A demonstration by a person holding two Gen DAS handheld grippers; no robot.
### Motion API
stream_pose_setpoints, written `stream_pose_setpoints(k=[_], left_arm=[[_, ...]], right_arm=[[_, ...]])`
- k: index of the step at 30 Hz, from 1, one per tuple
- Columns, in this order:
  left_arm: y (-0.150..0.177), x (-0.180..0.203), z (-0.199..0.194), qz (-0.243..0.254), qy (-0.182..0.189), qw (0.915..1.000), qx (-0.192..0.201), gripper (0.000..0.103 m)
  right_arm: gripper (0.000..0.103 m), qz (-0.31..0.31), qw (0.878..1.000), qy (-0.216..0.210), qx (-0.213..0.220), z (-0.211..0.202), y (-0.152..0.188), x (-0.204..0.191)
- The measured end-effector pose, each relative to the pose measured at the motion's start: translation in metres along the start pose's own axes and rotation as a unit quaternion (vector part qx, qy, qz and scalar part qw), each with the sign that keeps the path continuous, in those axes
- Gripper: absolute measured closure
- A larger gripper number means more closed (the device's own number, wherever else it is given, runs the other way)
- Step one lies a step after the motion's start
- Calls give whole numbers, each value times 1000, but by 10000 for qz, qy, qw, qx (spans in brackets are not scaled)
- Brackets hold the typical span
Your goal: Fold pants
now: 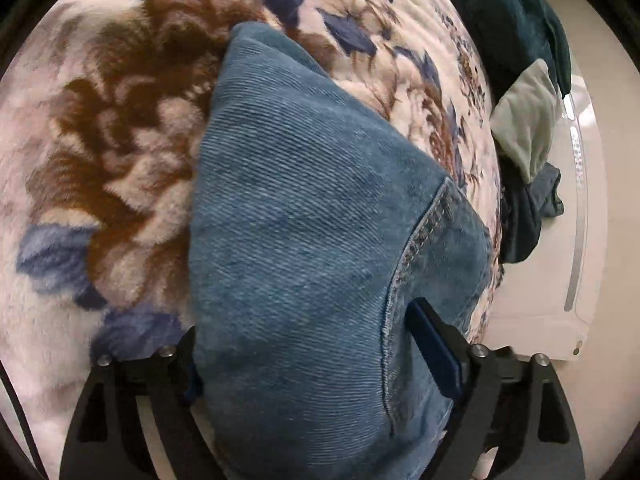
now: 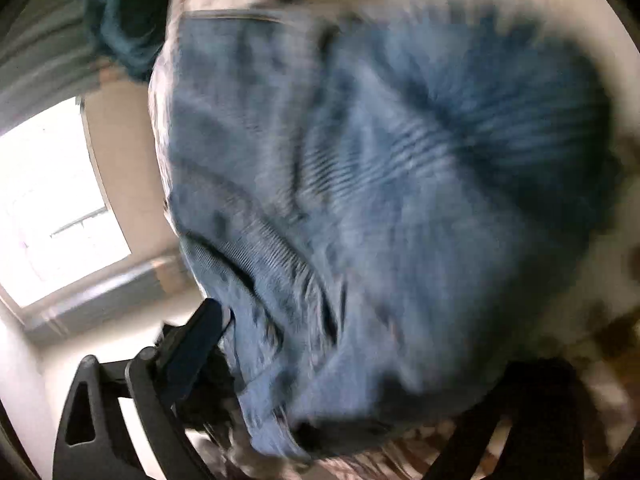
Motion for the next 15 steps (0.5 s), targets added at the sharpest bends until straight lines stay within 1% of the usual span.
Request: stream_pose_setpoints(k=[1,2,3,4,5,6,8,9,10,11,12,13,14,15], left_arm=[[1,0,2,25,-11,10000,-54,16],[1,0,4,17,-1,10000,-88,15],[1,-2,5,-24,42,9999,-101,12],[0,-3,7,-87,105,9998,-112,11],[-1,-3,9,-127,128,9998,-124,10],[-1,-1,10,-126,153,9997,-131,10],[-3,4,12,-31,123,9999,-116,10],[-3,5,11,-4,113,9999,-93,10],[-2,4,9,4,129,9999,-66,10],[-2,4,8,-19,150,9999,-26,10],[-2,4,7,-33,169,9999,-4,10],[0,3,7,-2,138,9999,9,10],[1,3,7,65,66,10000,17,12],[1,4,7,141,-39,9999,41,16]], right_arm=[[10,-235,9995,188,110,-8,-3,-1],[10,-340,9987,284,256,-14,-9,1],[10,-321,9986,302,308,-19,-16,4],[9,-183,9993,248,217,-14,-20,10],[6,-84,9997,222,32,-2,-22,13],[0,-108,9996,250,-85,-1,-26,15],[0,-497,9979,316,-271,17,-19,-1],[0,-689,9964,258,-410,24,-12,-10],[0,-885,9943,59,-597,32,-1,-23],[2,-1025,9927,82,-635,36,3,-26],[11,-1202,9904,260,-632,38,6,-25],[15,-1338,9874,550,-642,44,9,-17],[16,-1303,9878,577,-631,49,11,-8],[17,-1184,9902,460,-582,52,10,-5]])
Point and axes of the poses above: each gripper's, at about its wrist camera, not at the fingertips, and z roughly the way its jaws point, x to its right, y to its underside, the point moved 10 cm from there along z, roughly the way its jaws point, and after that the axes turned 1 degree about y, right-handed, at the moved point
